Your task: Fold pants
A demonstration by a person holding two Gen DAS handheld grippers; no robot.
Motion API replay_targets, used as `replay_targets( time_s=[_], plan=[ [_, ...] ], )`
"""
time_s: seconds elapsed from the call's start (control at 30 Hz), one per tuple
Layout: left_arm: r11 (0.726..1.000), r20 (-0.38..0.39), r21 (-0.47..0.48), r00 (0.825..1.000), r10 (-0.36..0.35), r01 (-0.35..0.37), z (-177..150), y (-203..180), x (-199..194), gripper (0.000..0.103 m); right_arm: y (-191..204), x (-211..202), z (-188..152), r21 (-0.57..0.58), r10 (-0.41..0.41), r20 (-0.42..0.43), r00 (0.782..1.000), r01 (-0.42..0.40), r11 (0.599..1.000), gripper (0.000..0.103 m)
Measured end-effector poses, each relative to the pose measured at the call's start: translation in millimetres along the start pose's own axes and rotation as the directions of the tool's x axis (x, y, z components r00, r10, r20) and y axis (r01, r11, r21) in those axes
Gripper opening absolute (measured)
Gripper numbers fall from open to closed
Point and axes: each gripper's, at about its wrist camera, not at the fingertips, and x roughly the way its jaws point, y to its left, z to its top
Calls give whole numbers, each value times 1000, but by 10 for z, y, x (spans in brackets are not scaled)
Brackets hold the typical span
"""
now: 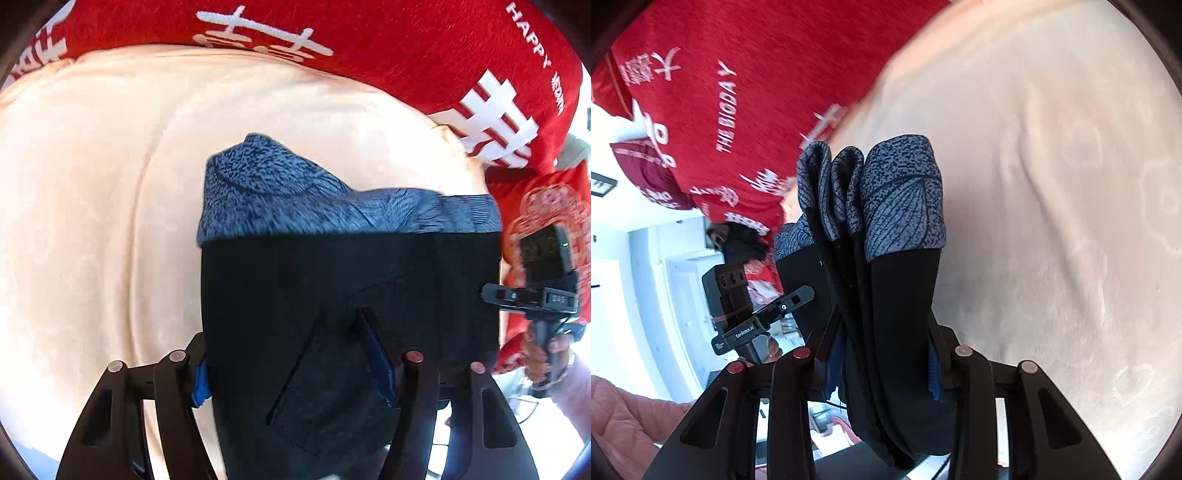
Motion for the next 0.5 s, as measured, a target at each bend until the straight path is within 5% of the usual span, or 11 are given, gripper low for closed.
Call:
replay_targets(
  time_s=[0.17, 0.3, 0.5],
  plan=[
    [998, 12, 13, 998, 63, -63, 37, 61, 86, 102, -134, 123, 30, -3, -76, 31, 997, 76, 997, 45],
    [996, -1, -14, 996, 85, -85, 30, 46, 95, 102, -72, 145, 26, -21, -158, 45, 986, 159, 987, 55],
    [974, 6, 39, 974, 225, -225, -14, -260, -38, 102, 19, 97, -79, 14, -281, 55, 958, 280, 960, 70]
  ],
)
